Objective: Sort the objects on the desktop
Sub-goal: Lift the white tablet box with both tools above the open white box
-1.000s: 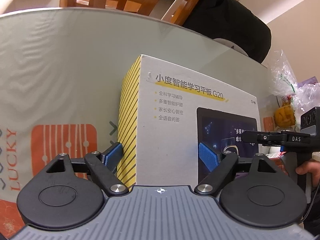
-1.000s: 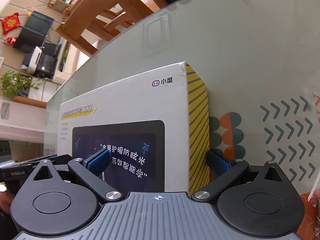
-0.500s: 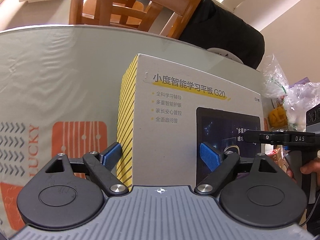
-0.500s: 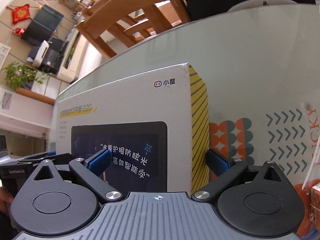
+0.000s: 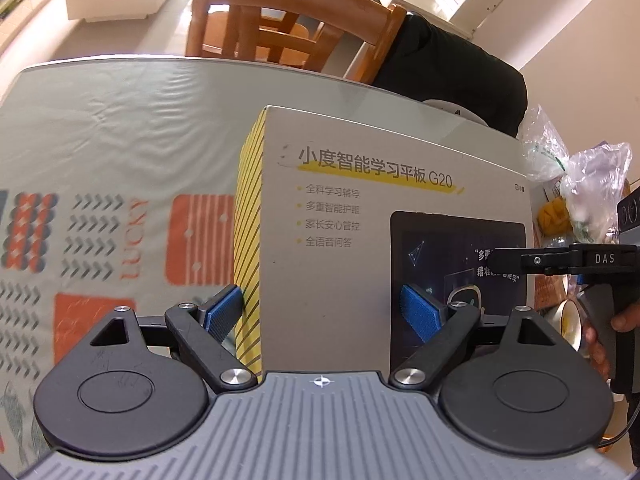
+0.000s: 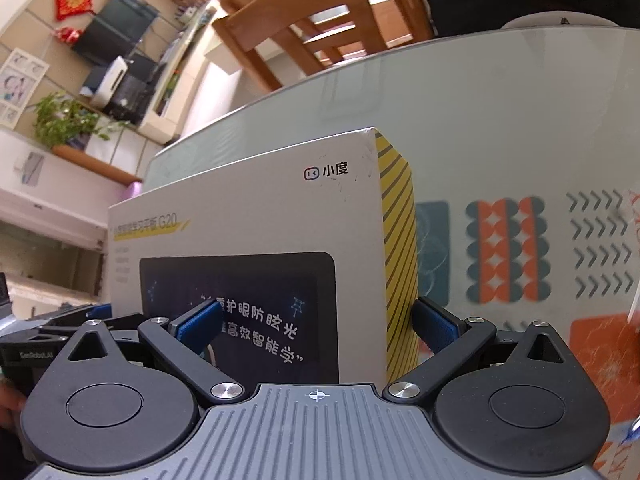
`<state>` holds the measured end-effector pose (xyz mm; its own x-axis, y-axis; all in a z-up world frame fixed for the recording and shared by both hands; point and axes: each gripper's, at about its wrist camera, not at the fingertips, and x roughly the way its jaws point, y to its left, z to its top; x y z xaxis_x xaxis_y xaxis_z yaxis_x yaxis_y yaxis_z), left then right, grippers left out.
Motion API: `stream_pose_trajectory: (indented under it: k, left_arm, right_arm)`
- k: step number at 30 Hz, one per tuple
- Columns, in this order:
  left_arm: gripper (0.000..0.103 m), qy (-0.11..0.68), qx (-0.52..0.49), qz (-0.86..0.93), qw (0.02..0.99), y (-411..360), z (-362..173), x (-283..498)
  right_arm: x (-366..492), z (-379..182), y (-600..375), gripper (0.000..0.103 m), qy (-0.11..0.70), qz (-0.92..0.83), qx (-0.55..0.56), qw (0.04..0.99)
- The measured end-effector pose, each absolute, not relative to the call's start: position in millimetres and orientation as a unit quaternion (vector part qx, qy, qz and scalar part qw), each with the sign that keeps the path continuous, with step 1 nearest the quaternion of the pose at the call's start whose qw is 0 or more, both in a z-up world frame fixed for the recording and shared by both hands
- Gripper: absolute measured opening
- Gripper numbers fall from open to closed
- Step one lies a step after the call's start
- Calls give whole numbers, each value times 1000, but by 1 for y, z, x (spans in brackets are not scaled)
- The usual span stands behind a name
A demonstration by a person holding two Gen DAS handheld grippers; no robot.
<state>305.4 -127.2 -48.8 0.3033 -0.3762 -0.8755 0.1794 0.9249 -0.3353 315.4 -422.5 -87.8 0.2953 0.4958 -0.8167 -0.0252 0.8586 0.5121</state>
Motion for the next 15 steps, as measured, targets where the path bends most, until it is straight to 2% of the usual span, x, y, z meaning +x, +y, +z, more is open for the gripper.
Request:
stream_pose_trajectory:
  k: [15]
  left_arm:
    - [103, 542, -94, -155, 821, -90, -16, 214]
  right_arm:
    - [252, -53, -387, 103, 566, 198, 167, 782]
